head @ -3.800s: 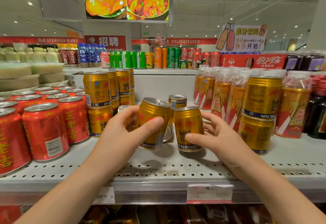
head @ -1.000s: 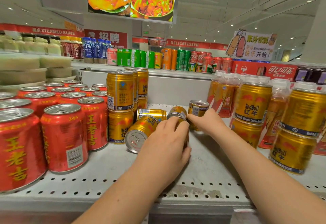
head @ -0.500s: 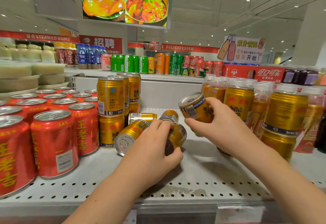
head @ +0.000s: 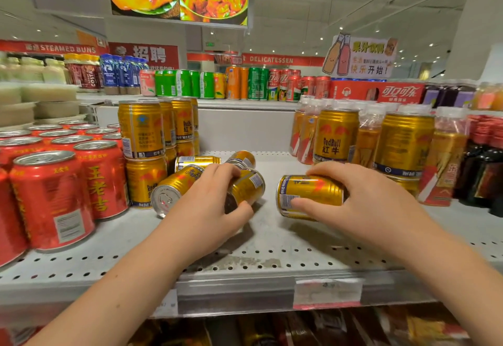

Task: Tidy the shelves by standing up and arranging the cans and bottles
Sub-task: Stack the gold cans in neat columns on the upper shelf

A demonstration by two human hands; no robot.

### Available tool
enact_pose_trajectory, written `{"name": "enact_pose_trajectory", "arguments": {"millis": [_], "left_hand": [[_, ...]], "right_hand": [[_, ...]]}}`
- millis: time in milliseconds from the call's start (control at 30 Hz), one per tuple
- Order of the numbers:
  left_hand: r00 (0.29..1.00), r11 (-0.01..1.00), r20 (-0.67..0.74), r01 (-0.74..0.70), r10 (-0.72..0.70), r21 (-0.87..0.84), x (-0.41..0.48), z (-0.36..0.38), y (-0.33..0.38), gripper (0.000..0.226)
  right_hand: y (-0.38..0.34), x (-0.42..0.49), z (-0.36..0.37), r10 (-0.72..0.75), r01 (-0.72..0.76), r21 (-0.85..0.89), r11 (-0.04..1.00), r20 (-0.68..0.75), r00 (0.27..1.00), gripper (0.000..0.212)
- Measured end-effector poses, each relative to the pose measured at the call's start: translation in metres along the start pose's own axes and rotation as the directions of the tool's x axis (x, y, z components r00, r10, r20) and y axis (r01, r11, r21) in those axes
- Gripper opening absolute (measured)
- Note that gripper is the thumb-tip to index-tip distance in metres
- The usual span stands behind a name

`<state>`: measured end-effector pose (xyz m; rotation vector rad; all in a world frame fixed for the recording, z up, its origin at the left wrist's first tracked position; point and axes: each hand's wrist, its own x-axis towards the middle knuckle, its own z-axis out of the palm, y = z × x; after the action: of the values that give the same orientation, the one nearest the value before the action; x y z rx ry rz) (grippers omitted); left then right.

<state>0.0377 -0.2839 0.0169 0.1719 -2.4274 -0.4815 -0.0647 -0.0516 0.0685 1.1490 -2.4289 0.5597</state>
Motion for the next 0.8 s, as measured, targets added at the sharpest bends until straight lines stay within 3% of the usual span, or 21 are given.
{"name": "enact_pose_trajectory", "arguments": {"millis": [233,400,667,800], "left_hand": [[1.0,1.0,0.01,0.023,-0.023,0.021,-0.001,0.002,0.0,0.049],[0.999,0.999,0.021,0.031,-0.032,0.009,-0.002,0.002,0.002,0.051],[1.0,1.0,0.01,0.028,-0.028,-0.008,-0.002,0.002,0.006,0.048],[1.0,0.999,0.016,0.017,-0.017,-0.027,-0.002,0.001,0.004,0.048]], "right_hand": [[-0.001,0.019,-0.023,-0.047,0.093,-0.154,0.984,0.283,0.958,0.077],[-0.02,0.041,-0.039,0.072,0.075,-0.267,0.961,0.5,0.863,0.07],[-0.046,0.071,-0.018,0.058,0.166,-0.363,0.917,0.533,0.844,0.072],[-0.037,0.073,0.0,0.008,0.118,-0.239,0.964,0.469,0.883,0.087]]}}
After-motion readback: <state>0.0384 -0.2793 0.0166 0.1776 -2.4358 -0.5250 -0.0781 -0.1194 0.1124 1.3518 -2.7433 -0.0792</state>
